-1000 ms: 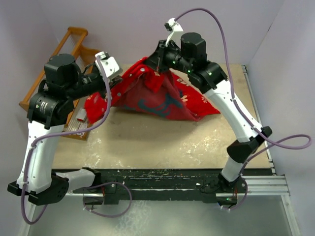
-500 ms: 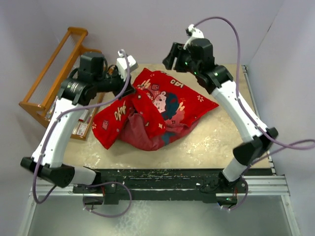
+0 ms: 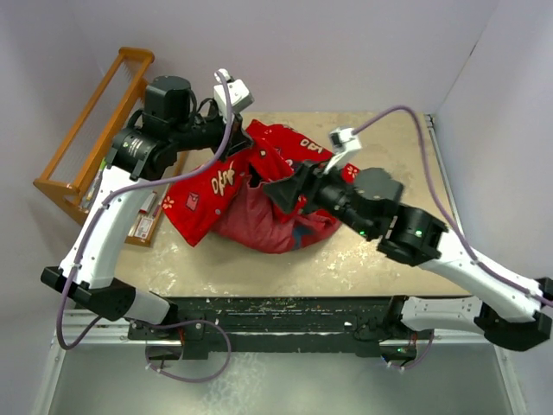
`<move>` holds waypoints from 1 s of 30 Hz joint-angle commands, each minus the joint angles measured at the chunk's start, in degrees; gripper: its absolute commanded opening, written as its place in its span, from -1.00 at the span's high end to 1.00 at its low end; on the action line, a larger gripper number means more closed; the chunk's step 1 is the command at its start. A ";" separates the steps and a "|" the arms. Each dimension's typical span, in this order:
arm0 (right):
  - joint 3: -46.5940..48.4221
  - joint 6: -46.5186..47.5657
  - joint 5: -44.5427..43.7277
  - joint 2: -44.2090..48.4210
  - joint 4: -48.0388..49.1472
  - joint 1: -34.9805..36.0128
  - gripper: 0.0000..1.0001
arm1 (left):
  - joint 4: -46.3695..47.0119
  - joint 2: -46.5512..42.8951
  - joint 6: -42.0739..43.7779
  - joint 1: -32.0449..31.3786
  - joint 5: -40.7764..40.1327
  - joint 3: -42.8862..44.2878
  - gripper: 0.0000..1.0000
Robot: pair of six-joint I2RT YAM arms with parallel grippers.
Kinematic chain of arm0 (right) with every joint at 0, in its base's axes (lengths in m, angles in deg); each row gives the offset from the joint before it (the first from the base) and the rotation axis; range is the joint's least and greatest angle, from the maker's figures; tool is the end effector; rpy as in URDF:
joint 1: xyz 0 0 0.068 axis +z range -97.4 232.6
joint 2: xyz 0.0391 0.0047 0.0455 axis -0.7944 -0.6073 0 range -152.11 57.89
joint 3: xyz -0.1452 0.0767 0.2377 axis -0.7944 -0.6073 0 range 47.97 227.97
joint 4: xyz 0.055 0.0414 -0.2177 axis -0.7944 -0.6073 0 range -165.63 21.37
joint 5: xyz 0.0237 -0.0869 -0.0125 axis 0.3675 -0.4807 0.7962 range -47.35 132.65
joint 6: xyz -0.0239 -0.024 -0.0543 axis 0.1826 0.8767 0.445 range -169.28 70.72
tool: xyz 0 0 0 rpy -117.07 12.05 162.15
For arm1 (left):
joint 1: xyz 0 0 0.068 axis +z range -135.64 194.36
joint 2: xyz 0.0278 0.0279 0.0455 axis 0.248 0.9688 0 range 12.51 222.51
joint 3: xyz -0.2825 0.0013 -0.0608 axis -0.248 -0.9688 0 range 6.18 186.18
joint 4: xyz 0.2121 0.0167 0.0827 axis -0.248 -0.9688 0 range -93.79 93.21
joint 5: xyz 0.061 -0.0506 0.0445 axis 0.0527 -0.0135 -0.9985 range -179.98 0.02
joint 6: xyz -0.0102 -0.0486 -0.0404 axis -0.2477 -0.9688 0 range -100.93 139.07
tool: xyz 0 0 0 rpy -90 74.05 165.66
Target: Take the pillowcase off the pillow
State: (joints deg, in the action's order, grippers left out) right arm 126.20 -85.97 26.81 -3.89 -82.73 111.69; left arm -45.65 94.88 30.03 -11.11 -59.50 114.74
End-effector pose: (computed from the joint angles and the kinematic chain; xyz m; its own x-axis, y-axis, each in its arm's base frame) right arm 0.1105 0.1584 0.4826 -0.3925 0.4633 -0.7945 -0.5621 0.5629 0.6060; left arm 0.2164 -0.1310 0.4930 -0.1908 0.2724 -0.9431 0.8449 0.5347 -0.0165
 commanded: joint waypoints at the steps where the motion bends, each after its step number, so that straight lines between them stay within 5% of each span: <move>1: -1.07 -10.82 -6.05 -6.42 1.59 4.59 -0.36 | 4.35 -0.02 -1.88 -1.29 -0.12 4.31 1.00; 9: 1.66 -35.37 -24.52 -12.75 -7.48 11.34 -0.29 | 2.59 -0.41 -1.40 -1.75 0.25 4.28 1.00; 24: 1.03 -39.26 -38.37 -7.52 -7.66 13.82 -0.23 | 1.23 -1.15 -0.77 -2.64 0.89 2.92 1.00; 30: 4.50 -37.91 -37.04 -11.36 -7.52 12.84 -0.22 | 0.88 -0.89 -1.19 -3.09 0.79 2.72 1.00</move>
State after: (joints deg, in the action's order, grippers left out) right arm 127.56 -123.01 -7.61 -12.43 -89.77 125.13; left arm -48.84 95.47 29.16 -13.56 -59.77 115.65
